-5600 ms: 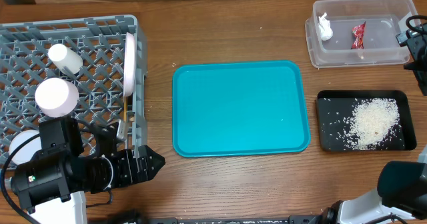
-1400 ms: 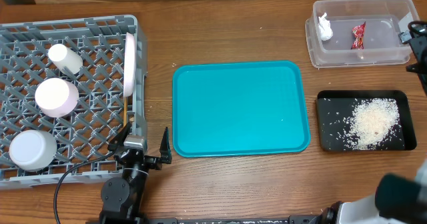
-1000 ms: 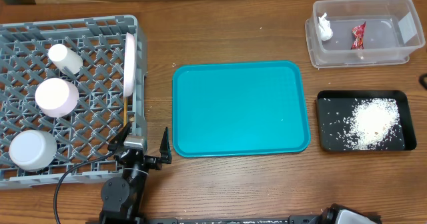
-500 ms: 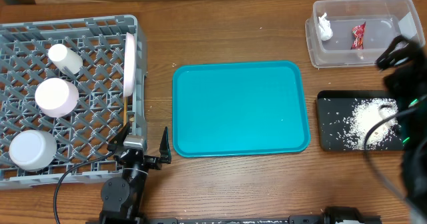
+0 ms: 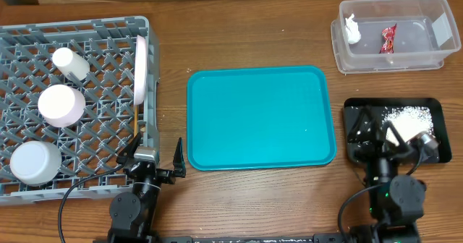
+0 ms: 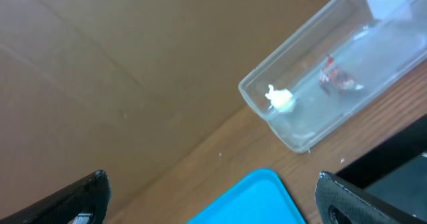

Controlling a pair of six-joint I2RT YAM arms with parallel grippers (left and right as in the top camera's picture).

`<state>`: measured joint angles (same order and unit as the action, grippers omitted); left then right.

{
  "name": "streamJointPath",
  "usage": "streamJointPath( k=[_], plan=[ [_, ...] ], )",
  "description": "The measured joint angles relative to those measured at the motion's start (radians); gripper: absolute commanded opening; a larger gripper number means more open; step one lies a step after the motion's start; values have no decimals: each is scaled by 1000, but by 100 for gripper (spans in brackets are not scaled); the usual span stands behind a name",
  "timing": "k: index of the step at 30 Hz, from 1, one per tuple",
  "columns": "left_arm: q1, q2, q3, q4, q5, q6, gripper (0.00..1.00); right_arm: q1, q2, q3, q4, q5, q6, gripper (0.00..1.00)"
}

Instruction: Sort waste into correct bins and load items into the dishwasher

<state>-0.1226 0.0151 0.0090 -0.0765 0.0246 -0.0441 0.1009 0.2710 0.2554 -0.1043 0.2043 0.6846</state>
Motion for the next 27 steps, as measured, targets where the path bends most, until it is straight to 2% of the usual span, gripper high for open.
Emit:
streamJointPath(
  k=[11,27],
  plan=[
    [0,0,0,0,0,0,100,-11,-248,-205,29,-13,0,100],
    [0,0,0,0,0,0,100,-29,-256,-237,36,-5,-36,100]
  ],
)
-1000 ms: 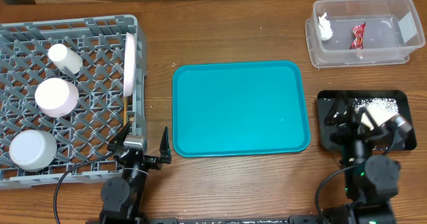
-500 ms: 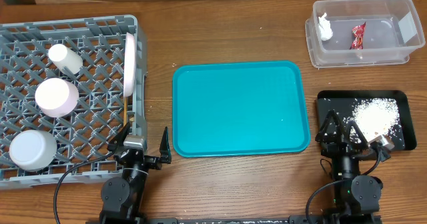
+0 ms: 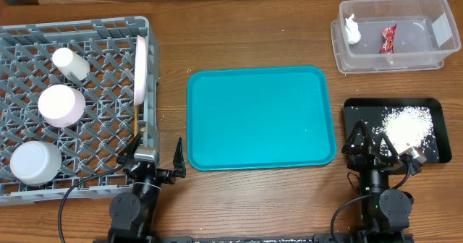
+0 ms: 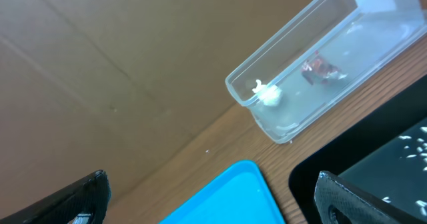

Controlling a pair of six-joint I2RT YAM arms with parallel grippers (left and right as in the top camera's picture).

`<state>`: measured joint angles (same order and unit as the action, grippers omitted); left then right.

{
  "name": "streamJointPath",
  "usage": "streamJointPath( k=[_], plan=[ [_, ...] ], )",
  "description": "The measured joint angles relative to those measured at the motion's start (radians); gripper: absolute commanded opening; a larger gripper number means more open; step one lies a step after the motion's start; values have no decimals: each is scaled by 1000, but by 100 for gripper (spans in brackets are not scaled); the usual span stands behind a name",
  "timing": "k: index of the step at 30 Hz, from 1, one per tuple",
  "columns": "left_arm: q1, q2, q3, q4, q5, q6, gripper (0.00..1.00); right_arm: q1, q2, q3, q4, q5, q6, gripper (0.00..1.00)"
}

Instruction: Sort waste into correct bins and load items into the dishwasher

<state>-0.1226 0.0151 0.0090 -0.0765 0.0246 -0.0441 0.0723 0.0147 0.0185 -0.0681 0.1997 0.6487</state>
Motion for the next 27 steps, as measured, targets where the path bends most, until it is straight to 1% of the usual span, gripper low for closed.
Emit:
streamJointPath(
  k=[3,8,10,17,24,27],
  plan=[
    [0,0,0,0,0,0,100,0,0,0,9,2,-80,100],
    [0,0,0,0,0,0,100,0,0,0,81,-64,-309,100],
    [0,0,0,0,0,0,100,0,0,0,105,-85,-362,100],
    [0,0,0,0,0,0,100,-30,0,0,118,-115,-452,100],
    [0,0,0,0,0,0,100,-39,0,0,-9,-118,-511,100],
    [0,0,0,0,0,0,100,-39,0,0,-16,-134,-559,100]
  ],
)
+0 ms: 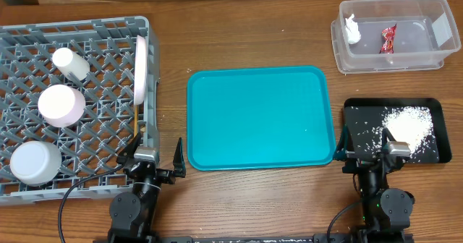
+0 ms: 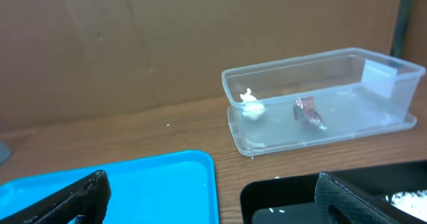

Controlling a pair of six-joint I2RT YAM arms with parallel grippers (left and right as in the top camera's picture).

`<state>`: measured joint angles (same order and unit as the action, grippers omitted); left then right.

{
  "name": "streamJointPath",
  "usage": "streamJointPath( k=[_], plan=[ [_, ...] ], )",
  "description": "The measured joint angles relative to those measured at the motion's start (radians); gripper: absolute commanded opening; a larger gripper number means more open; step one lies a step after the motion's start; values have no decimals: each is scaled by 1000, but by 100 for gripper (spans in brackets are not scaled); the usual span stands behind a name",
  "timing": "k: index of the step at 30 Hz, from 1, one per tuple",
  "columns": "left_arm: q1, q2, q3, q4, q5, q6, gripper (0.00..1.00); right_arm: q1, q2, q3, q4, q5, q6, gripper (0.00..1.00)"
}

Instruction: Sort waste into correct bins and load items into the dishwasher

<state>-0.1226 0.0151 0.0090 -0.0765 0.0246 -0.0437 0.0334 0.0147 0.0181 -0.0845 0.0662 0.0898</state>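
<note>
The grey dish rack [image 1: 79, 33] at the left holds a white cup [image 1: 70, 63], a pink cup [image 1: 61, 104], a white bowl [image 1: 34, 162] and a pink plate [image 1: 142, 66] standing on edge. The teal tray [image 1: 260, 118] in the middle is bare. The clear bin [image 1: 394, 35] [image 2: 320, 97] holds a white tissue [image 1: 352, 28] [image 2: 251, 102] and a red wrapper [image 1: 388, 39] [image 2: 308, 112]. White rice [image 1: 406, 124] lies in the black tray [image 1: 427, 105] [image 2: 293, 197]. My left gripper [image 1: 156, 153] and right gripper [image 1: 367, 146] [image 2: 213, 204] stand open and empty at the front.
Wooden sticks [image 1: 137, 124] lean on the rack's right wall. A brown cardboard wall [image 2: 167, 37] stands behind the table. Bare wood runs between the rack, the teal tray and the bins.
My right gripper has drawn back toward the table's front and levelled out; its camera now looks flat across at the clear bin. The left arm has not moved.
My right gripper first stood open and tilted over the front of the black tray. Then it was nearer the tray's front left corner, the rice pile fully showing. Now it rests level at the table's front. Nothing else has shifted.
</note>
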Motion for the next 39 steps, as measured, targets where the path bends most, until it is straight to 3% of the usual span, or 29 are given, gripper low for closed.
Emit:
streamJointPath(
  k=[8,39],
  plan=[
    [0,0,0,0,0,0,100,0,0,0,-1,-15,-69,100],
    [0,0,0,0,0,0,100,0,0,0,-5,-37,-12,100]
  ],
)
